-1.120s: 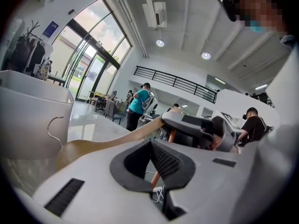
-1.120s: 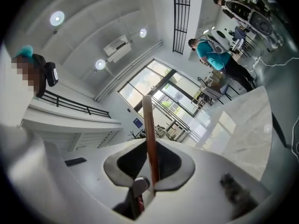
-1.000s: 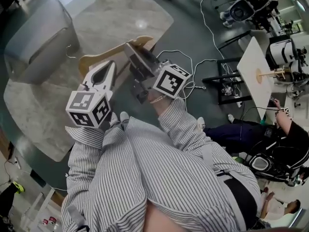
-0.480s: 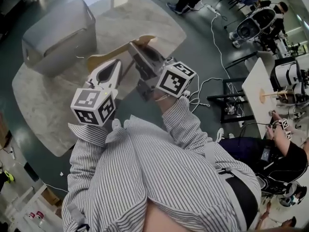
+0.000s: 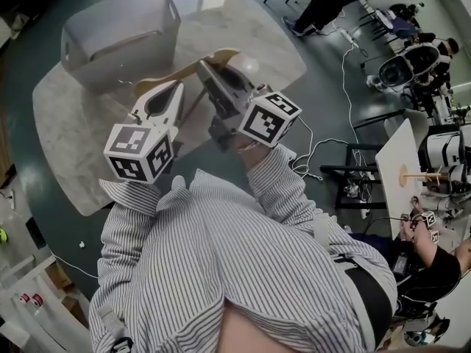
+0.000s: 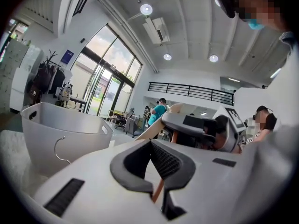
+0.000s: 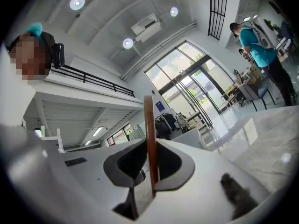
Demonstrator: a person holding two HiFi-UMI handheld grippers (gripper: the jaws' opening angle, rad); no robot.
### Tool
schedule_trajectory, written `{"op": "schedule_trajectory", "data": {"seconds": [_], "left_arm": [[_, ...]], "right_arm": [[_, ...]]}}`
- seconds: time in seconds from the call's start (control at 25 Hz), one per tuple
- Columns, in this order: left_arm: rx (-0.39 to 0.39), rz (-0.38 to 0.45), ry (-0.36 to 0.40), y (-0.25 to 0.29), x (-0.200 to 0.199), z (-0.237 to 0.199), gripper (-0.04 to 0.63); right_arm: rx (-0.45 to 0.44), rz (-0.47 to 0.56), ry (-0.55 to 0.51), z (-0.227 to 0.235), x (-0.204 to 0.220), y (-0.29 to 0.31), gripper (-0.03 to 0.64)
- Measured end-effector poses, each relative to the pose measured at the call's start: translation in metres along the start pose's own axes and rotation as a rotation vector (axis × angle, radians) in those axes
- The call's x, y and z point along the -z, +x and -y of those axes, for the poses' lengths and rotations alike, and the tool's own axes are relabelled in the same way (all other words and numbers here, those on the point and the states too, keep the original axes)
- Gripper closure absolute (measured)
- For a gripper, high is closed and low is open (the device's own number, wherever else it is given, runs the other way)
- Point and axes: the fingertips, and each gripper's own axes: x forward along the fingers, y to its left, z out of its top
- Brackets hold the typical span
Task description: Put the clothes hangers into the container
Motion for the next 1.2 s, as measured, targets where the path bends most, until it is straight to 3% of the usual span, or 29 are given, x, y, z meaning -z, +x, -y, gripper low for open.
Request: {"op": "schedule_trajectory", "data": {"seconds": [0.52,0.84,1.2], "left_arm": [[-0.098,0.060,0.012,-0.036,-0.020,-0.013,0.586],[-0.123,0.076,0.037,-0.045,-0.025,0.001,0.586],[-0.149,0.086,0.014,-0.053,-0.015,0.008,0.586]], "right_arm": [[-0.095,-0.083,-0.117,-0.036,0.007,0.015,0.561],[-0.148,-0.087,-0.169,-0.054,-0.001,0.012,0.561],[-0.162,-0.101,-0.204,-0.059,0.006,-0.006,0.561]]}}
